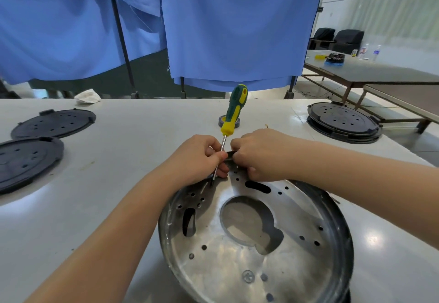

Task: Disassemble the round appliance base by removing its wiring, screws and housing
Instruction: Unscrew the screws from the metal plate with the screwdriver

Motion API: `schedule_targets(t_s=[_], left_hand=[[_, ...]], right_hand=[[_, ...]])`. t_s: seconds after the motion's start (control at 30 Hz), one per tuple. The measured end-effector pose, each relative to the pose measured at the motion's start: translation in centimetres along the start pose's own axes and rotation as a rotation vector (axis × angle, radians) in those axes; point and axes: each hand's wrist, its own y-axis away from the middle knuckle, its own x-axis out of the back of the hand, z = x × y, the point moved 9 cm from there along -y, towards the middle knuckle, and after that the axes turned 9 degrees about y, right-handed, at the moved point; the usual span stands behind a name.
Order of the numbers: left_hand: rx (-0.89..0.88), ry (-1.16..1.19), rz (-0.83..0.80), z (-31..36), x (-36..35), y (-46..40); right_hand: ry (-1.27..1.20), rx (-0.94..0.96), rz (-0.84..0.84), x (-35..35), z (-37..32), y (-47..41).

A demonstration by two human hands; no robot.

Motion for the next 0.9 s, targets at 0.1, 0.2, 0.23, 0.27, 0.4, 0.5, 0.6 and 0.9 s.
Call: schedule_targets(t_s=[0.1, 0.2, 0.23, 0.27, 0.4, 0.5, 0.6, 0.9], left_hand=[[0.004, 0.003, 0.002, 0.0, 0.0, 0.0], [-0.001, -0.024, 0.002, 0.0, 0.0, 0.0], [0.000, -0.028, 0.002, 0.0, 0.0, 0.0], [0.001, -0.027, 0.000, 0.0, 0.0, 0.0], [0.010, -0.023, -0.003, -0.1, -0.1, 0.0], [0.014, -0.008, -0.004, -0.2, -0.1, 0.0], [0.014, -0.007, -0.009, -0.2, 0.0, -0.1], [-0.068, 0.241, -0.050, 2.8, 0.6, 0.7]], right_hand=[[-0.002, 0.028, 0.007, 0.0, -0.2, 0.0], [0.001, 0.049, 0.003, -0.2, -0.4, 0.1], [0.004, 0.053, 0.001, -0.3, -0.4, 0.1], [0.009, 0.056, -0.001, -0.3, -0.4, 0.1], [0.032, 0.065, -0.001, -0.4, -0.5, 0.1], [0.057, 0.062, -0.007, -0.5, -0.5, 0.2], [0.053, 0.051, -0.023, -0.5, -0.4, 0.2], [-0.906, -0.384, 0.285, 2.1, 7.5, 2.6]])
